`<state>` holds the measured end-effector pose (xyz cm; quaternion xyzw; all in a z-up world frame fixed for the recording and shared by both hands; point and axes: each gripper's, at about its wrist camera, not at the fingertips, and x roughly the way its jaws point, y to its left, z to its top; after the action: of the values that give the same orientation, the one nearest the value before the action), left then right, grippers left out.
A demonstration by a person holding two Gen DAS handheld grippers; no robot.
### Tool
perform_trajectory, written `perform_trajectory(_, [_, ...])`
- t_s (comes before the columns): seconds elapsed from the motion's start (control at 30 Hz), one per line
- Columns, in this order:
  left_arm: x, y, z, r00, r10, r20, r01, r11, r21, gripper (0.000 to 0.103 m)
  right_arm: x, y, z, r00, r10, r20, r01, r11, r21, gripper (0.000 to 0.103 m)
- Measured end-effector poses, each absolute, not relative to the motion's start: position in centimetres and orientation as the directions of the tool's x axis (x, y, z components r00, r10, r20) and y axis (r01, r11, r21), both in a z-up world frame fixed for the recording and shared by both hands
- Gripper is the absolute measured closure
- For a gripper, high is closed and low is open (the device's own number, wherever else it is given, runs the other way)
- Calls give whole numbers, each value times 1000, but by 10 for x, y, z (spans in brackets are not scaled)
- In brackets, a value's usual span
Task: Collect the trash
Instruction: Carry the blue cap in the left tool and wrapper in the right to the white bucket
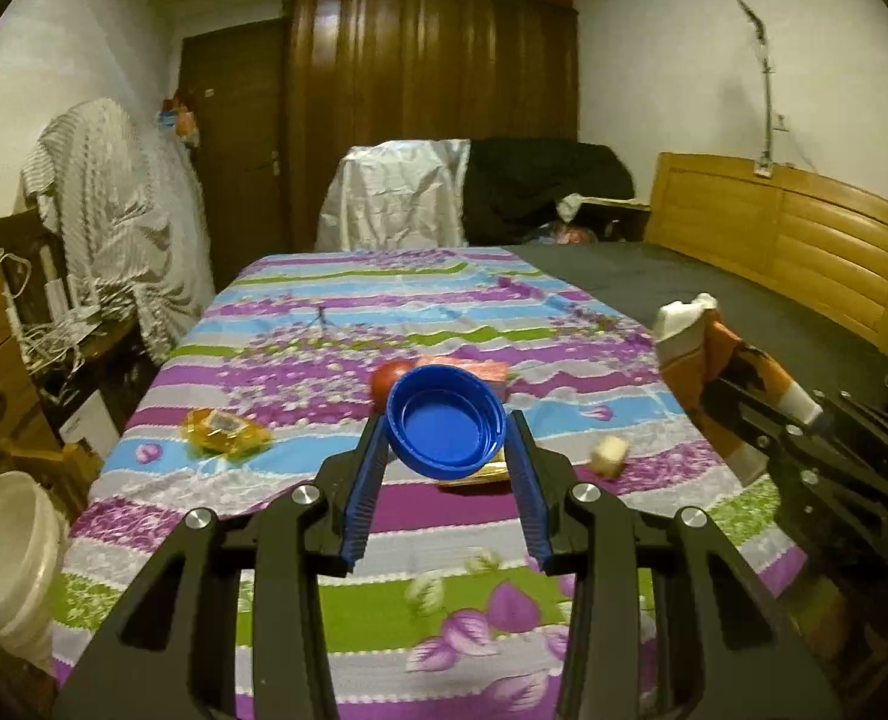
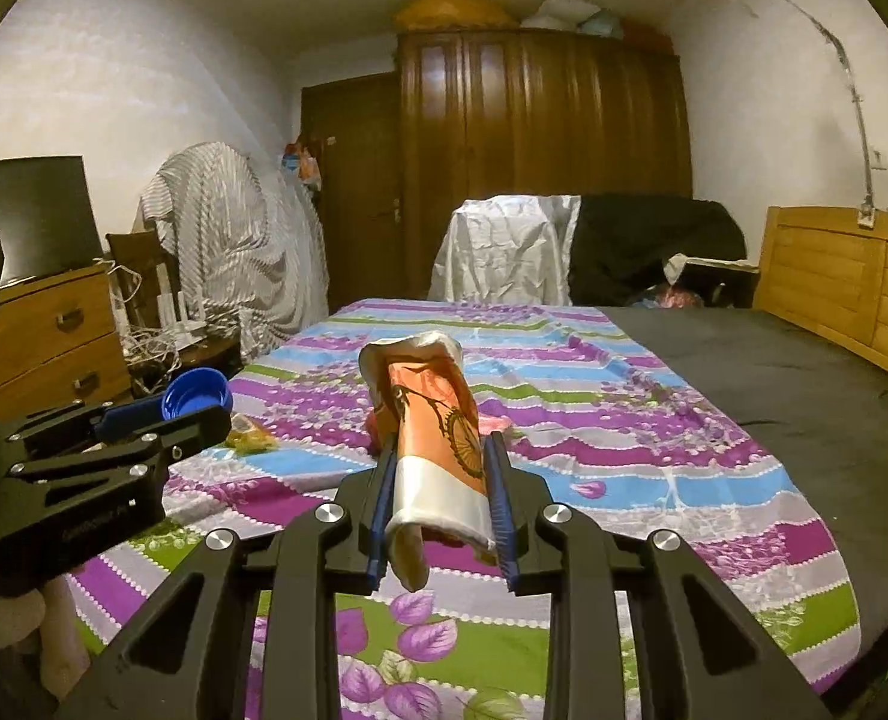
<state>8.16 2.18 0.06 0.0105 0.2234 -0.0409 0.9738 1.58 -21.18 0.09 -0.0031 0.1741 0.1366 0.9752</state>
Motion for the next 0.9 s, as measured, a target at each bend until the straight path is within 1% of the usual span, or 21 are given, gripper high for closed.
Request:
perform_trajectory(0.23, [86,63,2,894,-3,-449,-3,1000,-13,65,33,-177,5,874,326,-360,-336,941,38,74])
perform_trajectory(0.53, [79,119,8,894,86,-440,-114,993,-39,65,51,-113,22,825,425,-373,-439,897,51,74])
perform_trajectory(0.73, [66,183,17,880,191,-434,-240,969,-59,65,61,-47,40,769,517,-374,-538,841,56,74])
perform_trajectory(0.9, [47,247,25,851,294,-435,-360,930,-75,65,67,28,57,696,607,-384,-638,768,57,74])
